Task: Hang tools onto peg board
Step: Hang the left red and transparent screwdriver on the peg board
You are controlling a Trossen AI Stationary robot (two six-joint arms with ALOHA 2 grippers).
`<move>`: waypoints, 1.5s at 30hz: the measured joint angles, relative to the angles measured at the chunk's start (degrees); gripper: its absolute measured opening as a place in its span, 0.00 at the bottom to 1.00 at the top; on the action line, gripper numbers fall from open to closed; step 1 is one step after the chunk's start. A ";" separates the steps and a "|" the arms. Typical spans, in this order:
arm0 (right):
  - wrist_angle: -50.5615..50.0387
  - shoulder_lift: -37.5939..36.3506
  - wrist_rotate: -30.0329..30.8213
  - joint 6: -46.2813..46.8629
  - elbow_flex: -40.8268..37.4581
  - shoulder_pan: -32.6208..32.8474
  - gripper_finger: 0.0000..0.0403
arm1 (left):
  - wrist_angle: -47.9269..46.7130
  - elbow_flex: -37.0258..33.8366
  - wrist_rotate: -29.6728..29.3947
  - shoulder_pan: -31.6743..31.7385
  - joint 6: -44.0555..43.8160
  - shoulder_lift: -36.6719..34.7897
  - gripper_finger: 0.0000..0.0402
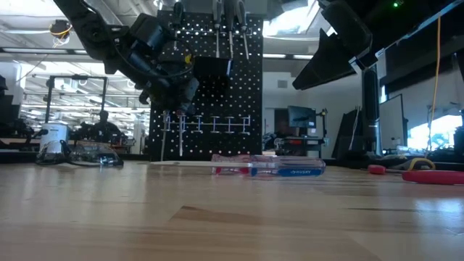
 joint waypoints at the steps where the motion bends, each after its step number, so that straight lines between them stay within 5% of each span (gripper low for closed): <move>1: 0.00 0.00 0.00 0.00 0.00 -0.01 0.35 | -0.50 0.00 0.29 -0.07 0.20 -0.38 0.38; 17: 0.09 0.00 -0.42 0.00 0.00 -0.01 0.35 | -20.33 0.00 0.63 -2.25 1.93 -17.72 0.46; 25: 0.18 0.00 -0.42 0.00 0.00 0.00 0.35 | -22.42 0.00 0.61 -8.05 5.21 -23.93 0.46; 34: 0.27 0.00 -0.44 0.00 0.00 -0.01 0.35 | -27.28 0.00 1.52 -10.60 4.91 -18.20 0.46; 45: 0.24 0.00 -0.44 -0.02 0.00 0.00 0.35 | -17.09 0.00 1.67 -5.45 10.78 -10.94 0.46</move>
